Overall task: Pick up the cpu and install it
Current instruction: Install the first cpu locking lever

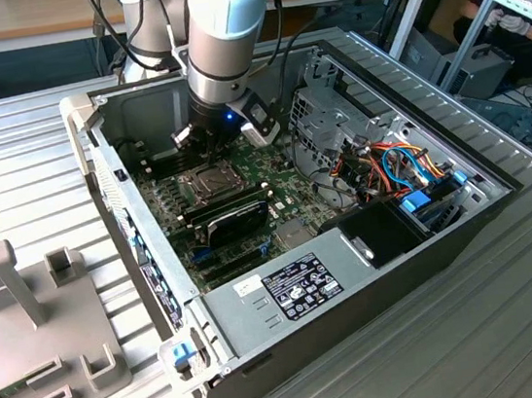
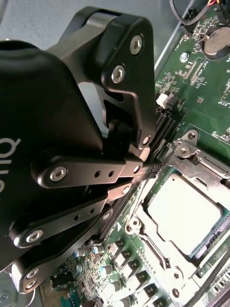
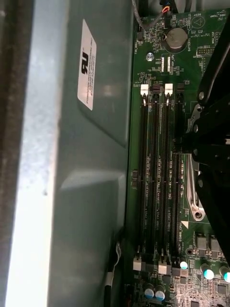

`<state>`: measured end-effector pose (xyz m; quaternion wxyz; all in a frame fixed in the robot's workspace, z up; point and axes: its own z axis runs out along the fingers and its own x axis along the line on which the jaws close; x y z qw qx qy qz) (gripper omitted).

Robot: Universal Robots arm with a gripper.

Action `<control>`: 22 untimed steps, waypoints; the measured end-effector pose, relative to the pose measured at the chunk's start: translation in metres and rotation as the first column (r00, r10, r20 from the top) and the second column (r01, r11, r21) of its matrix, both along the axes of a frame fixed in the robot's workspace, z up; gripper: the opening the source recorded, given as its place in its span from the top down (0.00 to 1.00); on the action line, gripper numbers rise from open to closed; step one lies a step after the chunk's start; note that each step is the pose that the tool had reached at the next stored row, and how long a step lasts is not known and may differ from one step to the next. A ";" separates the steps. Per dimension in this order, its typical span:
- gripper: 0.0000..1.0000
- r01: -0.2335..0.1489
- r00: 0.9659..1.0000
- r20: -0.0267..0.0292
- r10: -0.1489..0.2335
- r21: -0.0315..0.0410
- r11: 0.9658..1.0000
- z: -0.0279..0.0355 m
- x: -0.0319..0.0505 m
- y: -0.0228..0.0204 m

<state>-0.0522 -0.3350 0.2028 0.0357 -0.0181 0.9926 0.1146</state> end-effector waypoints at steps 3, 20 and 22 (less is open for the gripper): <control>0.89 0.000 1.000 0.000 0.000 0.000 1.000 -0.0003 0.0000 -0.0006; 0.89 0.000 1.000 0.000 0.000 -0.081 0.997 -0.0003 0.0000 0.0015; 0.89 0.000 1.000 0.000 0.000 -0.081 0.997 0.0002 0.0000 0.0016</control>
